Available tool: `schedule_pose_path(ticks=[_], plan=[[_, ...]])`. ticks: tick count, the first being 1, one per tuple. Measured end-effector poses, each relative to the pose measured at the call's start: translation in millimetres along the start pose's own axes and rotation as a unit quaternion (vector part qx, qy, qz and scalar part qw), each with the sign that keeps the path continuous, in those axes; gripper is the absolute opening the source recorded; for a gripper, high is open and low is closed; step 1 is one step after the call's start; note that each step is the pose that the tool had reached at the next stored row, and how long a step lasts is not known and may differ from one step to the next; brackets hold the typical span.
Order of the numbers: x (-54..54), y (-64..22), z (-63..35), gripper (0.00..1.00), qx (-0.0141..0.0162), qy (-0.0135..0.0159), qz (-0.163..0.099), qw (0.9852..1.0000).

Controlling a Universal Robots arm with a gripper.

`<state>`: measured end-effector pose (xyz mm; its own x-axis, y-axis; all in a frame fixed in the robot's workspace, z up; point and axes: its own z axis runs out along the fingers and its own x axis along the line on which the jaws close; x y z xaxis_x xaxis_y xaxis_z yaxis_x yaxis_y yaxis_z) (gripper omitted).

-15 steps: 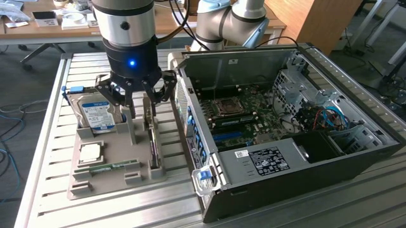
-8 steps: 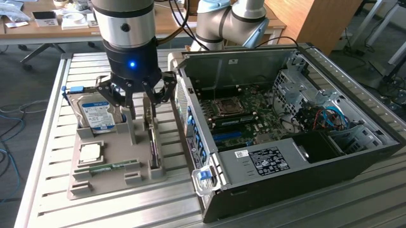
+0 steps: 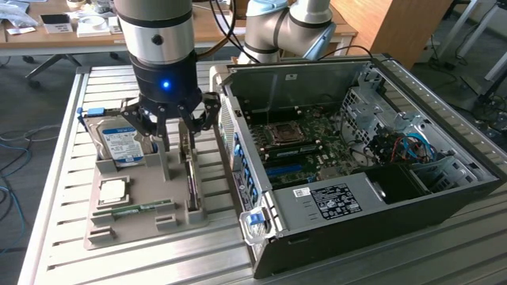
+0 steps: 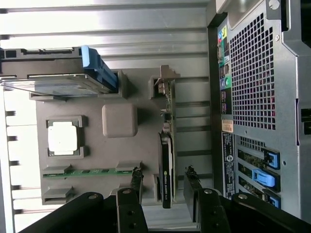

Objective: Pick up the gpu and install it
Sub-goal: 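Pick up the gpu and move the gpu toward the slot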

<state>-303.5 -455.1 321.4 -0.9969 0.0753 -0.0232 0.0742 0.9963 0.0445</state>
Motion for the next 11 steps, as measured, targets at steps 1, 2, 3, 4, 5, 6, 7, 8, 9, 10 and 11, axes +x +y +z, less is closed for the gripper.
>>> schedule_pose_path(ticks=[1,2,3,4,5,6,7,8,9,10,11], plan=[[0.0,0.0,0.0,0.47,0.0000,0.0001,0.000,1.0000],[0.0,0.0,0.1,0.47,0.0000,0.0000,0.000,1.0000],[0.0,0.0,0.2,0.47,-0.0001,-0.0001,0.000,1.0000],[0.0,0.0,0.2,0.47,-0.0001,-0.0001,0.000,1.0000],[0.0,0.0,0.4,0.47,-0.0001,-0.0001,0.000,1.0000],[0.0,0.0,0.9,0.47,-0.0002,-0.0002,0.000,1.0000],[0.0,0.0,1.5,0.47,-0.0002,-0.0002,0.000,1.0000],[0.1,-0.1,2.0,0.47,-0.0001,-0.0001,0.000,1.0000],[0.1,-0.1,2.5,0.47,-0.0001,-0.0001,0.000,1.0000],[0.1,-0.1,3.1,0.47,-0.0001,-0.0001,0.000,1.0000],[0.1,-0.1,3.6,0.47,-0.0001,-0.0001,0.000,1.0000]])
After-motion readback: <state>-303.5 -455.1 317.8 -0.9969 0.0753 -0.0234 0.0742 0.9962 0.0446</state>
